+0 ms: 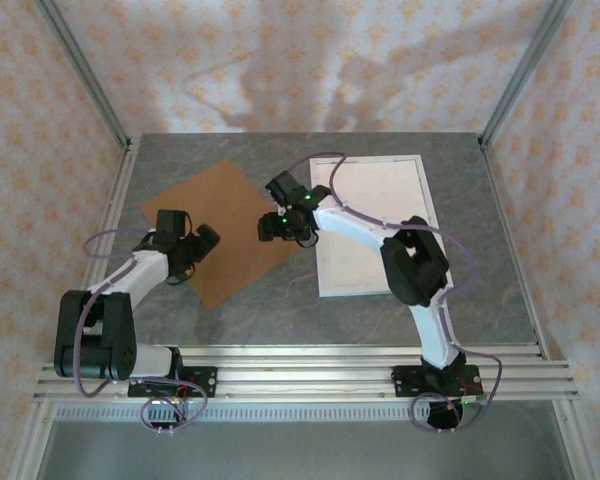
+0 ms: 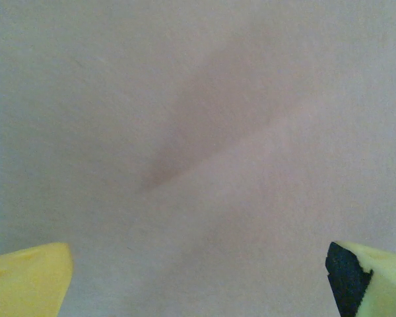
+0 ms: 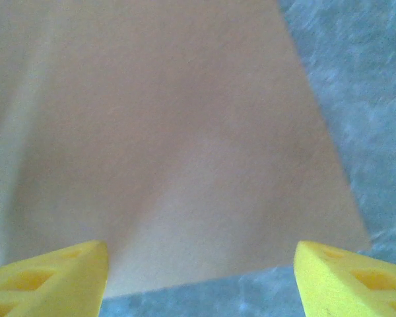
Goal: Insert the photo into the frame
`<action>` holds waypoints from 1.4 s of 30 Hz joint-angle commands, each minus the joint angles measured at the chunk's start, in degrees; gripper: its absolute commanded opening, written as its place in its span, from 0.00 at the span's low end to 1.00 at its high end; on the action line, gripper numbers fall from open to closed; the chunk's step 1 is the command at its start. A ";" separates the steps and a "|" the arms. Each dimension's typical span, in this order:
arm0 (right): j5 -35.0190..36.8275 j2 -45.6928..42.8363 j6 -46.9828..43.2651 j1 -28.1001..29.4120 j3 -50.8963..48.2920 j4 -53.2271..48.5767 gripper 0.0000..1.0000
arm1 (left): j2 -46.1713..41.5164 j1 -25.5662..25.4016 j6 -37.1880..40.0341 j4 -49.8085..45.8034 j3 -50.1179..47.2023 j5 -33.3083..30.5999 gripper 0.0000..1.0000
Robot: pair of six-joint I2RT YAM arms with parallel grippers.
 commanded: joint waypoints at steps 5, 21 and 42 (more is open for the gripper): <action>4.96 11.63 -8.21 -0.37 13.81 -8.58 0.78 | -0.12 5.99 2.61 -6.74 2.49 -5.90 1.00; 12.77 9.48 -11.55 -0.88 9.85 -6.58 0.86 | 3.17 5.31 -0.47 2.30 -1.89 1.64 1.00; -5.47 5.09 -3.82 1.23 -3.41 4.33 0.80 | 7.47 1.40 -1.87 6.10 -1.85 3.50 1.00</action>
